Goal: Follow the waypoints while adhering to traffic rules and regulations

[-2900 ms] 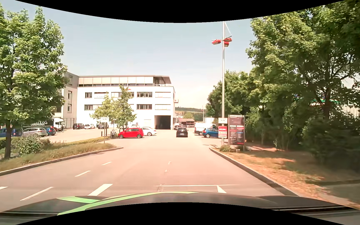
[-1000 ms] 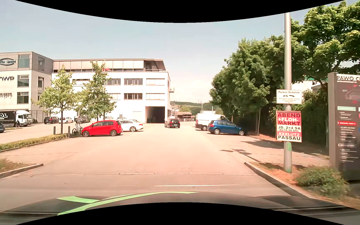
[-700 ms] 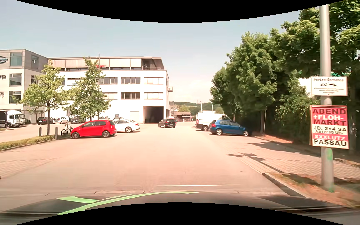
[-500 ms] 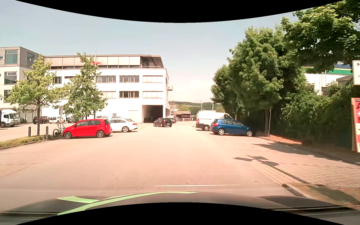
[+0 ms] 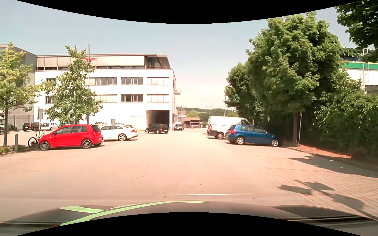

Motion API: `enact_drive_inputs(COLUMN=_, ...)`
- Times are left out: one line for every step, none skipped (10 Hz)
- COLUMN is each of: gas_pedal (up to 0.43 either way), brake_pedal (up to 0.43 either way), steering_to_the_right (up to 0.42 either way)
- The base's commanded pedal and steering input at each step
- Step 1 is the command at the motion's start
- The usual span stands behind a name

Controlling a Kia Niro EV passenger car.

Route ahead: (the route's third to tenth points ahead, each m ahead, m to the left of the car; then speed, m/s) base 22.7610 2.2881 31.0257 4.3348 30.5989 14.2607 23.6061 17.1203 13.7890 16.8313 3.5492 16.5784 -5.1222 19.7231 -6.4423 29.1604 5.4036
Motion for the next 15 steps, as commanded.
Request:
enact_drive_inputs(gas_pedal=0.000, brake_pedal=0.000, steering_to_the_right=0.004)
enact_drive_inputs(gas_pedal=0.000, brake_pedal=0.000, steering_to_the_right=0.004)
enact_drive_inputs(gas_pedal=0.000, brake_pedal=0.000, steering_to_the_right=0.004)
enact_drive_inputs(gas_pedal=0.000, brake_pedal=0.000, steering_to_the_right=0.003)
enact_drive_inputs(gas_pedal=0.000, brake_pedal=0.000, steering_to_the_right=0.002)
enact_drive_inputs(gas_pedal=0.000, brake_pedal=0.000, steering_to_the_right=0.002)
enact_drive_inputs(gas_pedal=0.000, brake_pedal=0.000, steering_to_the_right=0.002)
enact_drive_inputs(gas_pedal=0.000, brake_pedal=0.000, steering_to_the_right=-0.002)
enact_drive_inputs(gas_pedal=0.000, brake_pedal=0.000, steering_to_the_right=-0.003)
enact_drive_inputs(gas_pedal=0.000, brake_pedal=0.000, steering_to_the_right=-0.003)
enact_drive_inputs(gas_pedal=0.000, brake_pedal=0.000, steering_to_the_right=-0.003)
enact_drive_inputs(gas_pedal=0.000, brake_pedal=0.000, steering_to_the_right=-0.003)
enact_drive_inputs(gas_pedal=0.000, brake_pedal=0.000, steering_to_the_right=-0.004)
enact_drive_inputs(gas_pedal=0.000, brake_pedal=0.000, steering_to_the_right=-0.006)
enact_drive_inputs(gas_pedal=0.000, brake_pedal=0.000, steering_to_the_right=-0.006)
